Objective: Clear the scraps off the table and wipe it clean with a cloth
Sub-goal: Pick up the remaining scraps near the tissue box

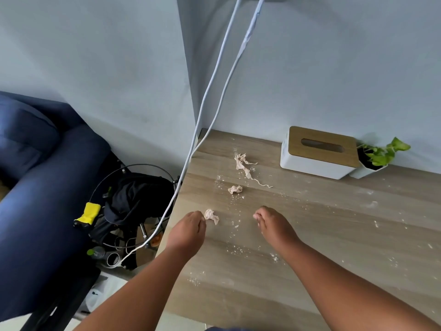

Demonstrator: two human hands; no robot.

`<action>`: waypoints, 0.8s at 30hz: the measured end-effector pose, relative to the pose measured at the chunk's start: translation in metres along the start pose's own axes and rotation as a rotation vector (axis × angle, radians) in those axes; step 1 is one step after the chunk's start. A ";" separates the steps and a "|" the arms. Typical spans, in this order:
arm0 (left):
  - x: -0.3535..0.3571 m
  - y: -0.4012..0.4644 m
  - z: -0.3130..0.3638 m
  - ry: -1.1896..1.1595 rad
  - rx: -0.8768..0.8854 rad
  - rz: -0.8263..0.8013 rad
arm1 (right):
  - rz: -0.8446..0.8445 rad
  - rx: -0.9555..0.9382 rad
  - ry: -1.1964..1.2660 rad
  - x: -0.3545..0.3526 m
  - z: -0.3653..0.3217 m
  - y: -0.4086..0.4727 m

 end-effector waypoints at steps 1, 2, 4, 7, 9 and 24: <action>0.001 0.003 0.000 0.000 -0.012 0.001 | -0.011 -0.008 0.001 -0.001 0.000 0.005; 0.003 0.007 0.000 0.002 -0.016 0.004 | -0.015 -0.014 0.002 -0.001 0.001 0.011; 0.005 0.013 0.002 0.006 0.006 0.021 | 0.009 -0.014 -0.036 -0.005 0.001 0.022; 0.009 0.020 0.005 0.043 0.074 0.040 | 0.052 -0.052 -0.160 -0.011 -0.006 0.040; 0.014 0.024 0.004 0.097 0.099 0.027 | 0.053 -0.096 -0.194 -0.011 -0.012 0.055; 0.032 0.039 0.011 0.278 0.229 0.047 | 0.089 -0.219 -0.250 0.001 -0.034 0.119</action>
Point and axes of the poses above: each hand's wrist, its own y-axis towards the middle knuckle, its own x-axis out of the palm, z = x × y, the point moved 6 cm from there along y, towards the middle knuckle, and after that the axes turned 12 degrees about -y, right-handed, at the moved point
